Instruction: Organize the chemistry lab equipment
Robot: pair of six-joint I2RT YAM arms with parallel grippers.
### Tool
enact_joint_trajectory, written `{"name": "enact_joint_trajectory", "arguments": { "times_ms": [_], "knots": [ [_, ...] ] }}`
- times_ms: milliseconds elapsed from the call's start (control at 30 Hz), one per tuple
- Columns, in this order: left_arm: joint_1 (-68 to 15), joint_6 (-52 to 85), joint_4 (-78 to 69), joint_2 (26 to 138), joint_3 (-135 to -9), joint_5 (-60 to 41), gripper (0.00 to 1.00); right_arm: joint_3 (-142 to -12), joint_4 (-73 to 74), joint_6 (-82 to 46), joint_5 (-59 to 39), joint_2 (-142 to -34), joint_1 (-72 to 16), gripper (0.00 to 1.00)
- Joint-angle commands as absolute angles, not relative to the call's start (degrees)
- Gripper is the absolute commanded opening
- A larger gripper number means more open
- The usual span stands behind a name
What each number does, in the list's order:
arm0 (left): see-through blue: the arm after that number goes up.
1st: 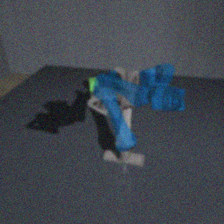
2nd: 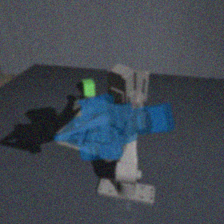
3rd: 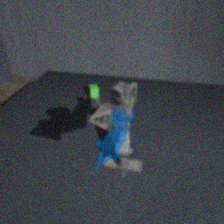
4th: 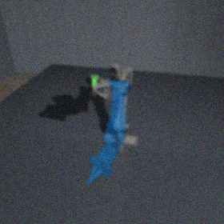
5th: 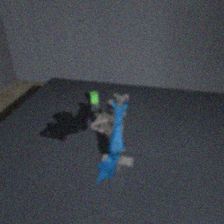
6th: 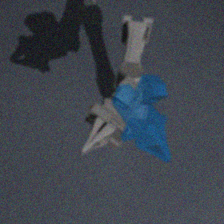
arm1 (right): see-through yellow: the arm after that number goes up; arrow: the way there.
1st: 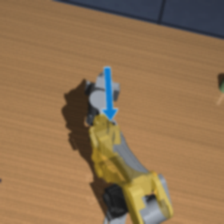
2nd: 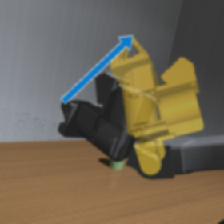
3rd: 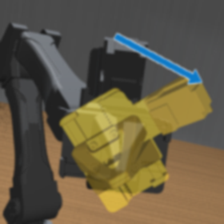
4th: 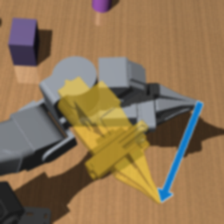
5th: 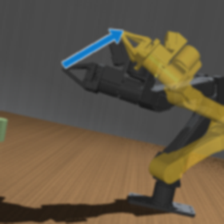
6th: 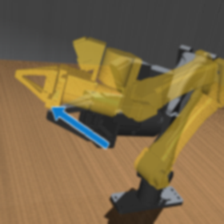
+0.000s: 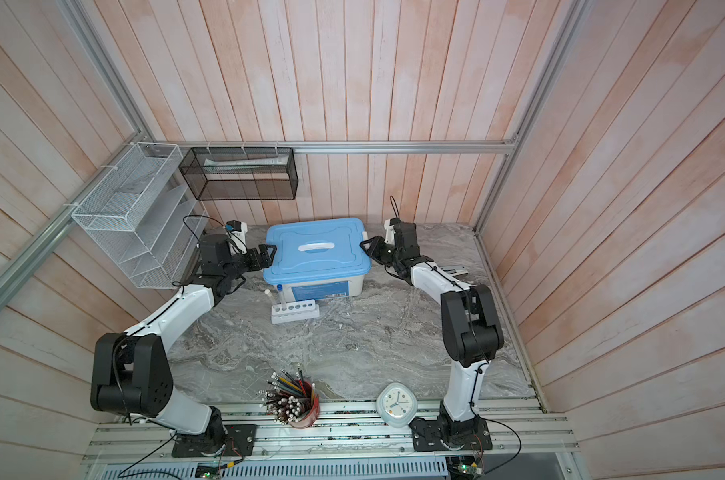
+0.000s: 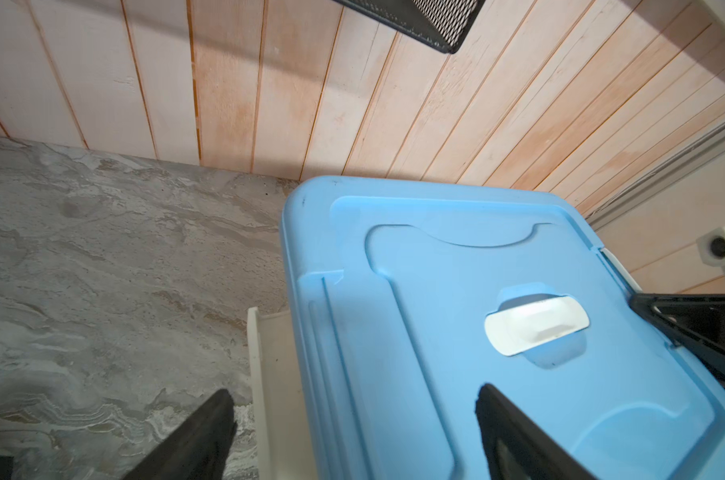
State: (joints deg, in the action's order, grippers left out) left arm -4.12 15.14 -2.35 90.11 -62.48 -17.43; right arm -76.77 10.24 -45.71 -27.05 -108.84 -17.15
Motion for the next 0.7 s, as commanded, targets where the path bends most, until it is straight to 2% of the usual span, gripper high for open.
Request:
{"name": "enact_joint_trajectory", "arguments": {
  "times_ms": [0,667],
  "knots": [
    [-3.8,16.5,-3.0,92.2,-64.6,-20.4,0.92,-75.3,7.0,-45.7,-23.4,-108.4,-17.2,0.33],
    [-6.3,16.1,-2.8,101.2,-72.4,-26.0,0.90,-74.0,6.8,-46.6,-21.8,-107.6,-16.0,0.32]
  ]
}}
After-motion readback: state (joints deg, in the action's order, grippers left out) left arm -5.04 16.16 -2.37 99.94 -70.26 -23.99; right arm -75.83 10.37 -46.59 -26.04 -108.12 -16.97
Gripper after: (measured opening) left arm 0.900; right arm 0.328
